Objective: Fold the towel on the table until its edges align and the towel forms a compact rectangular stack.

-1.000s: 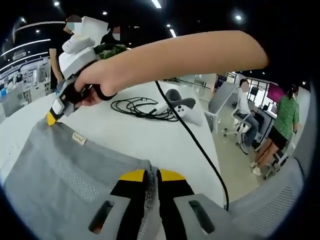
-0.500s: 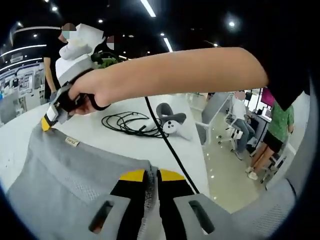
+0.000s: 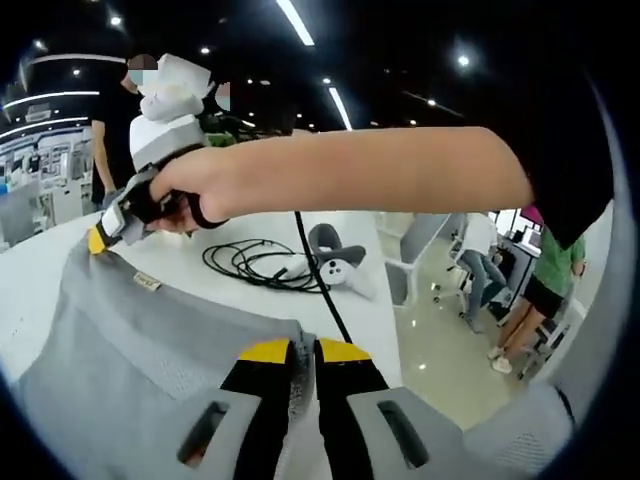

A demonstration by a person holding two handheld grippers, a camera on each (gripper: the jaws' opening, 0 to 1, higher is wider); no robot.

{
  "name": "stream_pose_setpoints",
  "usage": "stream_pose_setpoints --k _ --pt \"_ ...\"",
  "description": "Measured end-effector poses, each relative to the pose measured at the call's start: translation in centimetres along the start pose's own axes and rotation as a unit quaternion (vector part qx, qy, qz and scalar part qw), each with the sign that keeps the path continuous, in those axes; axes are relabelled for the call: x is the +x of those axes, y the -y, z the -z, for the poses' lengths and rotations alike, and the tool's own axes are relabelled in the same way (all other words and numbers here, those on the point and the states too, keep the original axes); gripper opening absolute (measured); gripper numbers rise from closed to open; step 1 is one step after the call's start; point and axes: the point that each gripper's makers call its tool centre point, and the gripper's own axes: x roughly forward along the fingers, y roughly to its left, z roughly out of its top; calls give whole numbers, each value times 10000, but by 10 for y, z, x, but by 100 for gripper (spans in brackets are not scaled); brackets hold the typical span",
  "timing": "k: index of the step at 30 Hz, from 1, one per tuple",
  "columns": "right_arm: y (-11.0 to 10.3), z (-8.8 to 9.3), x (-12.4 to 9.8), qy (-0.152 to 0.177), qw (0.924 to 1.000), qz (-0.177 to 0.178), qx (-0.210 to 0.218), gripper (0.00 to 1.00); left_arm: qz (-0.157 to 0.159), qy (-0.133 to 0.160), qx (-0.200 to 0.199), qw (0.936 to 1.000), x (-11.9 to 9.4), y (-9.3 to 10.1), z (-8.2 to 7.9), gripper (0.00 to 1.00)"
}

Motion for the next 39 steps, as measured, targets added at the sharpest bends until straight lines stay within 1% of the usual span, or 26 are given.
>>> stream_pose_setpoints --k 6,11,14,19,24,28,31,34,36,39 --pt "-20 -18 4 131 9999 -107 8 1 -159 162 -19 9997 -17 -3 -11 9" --pt "-38 -31 5 203 9995 -243 45 0 -330 394 -102 9986 -40 -8 -23 9" --pt "-48 -37 7 249 9992 -281 109 0 -441 483 -138 9978 -50 -11 -26 9" --pt "-64 -50 7 331 9989 -311 79 0 -558 615 -168 9964 -65 -12 -32 9" --pt "-85 -66 10 442 9984 -356 -5 0 -723 789 -191 9941 -89 -15 -40 9" --pt "-105 -80 14 549 9975 -442 -26 0 -935 989 -286 9903 -113 -21 -48 9" --pt "-118 -89 16 614 9969 -483 -91 0 -1054 1063 -311 9882 -128 -26 -50 9" --pt "-132 -98 17 690 9961 -542 -132 0 -1201 1047 -336 9866 -142 -31 -49 9" --pt "-142 -104 18 722 9956 -572 -186 0 -1286 1126 -347 9847 -153 -33 -50 9" --pt "-154 -111 19 764 9948 -622 -238 0 -1368 1203 -367 9826 -165 -35 -51 9"
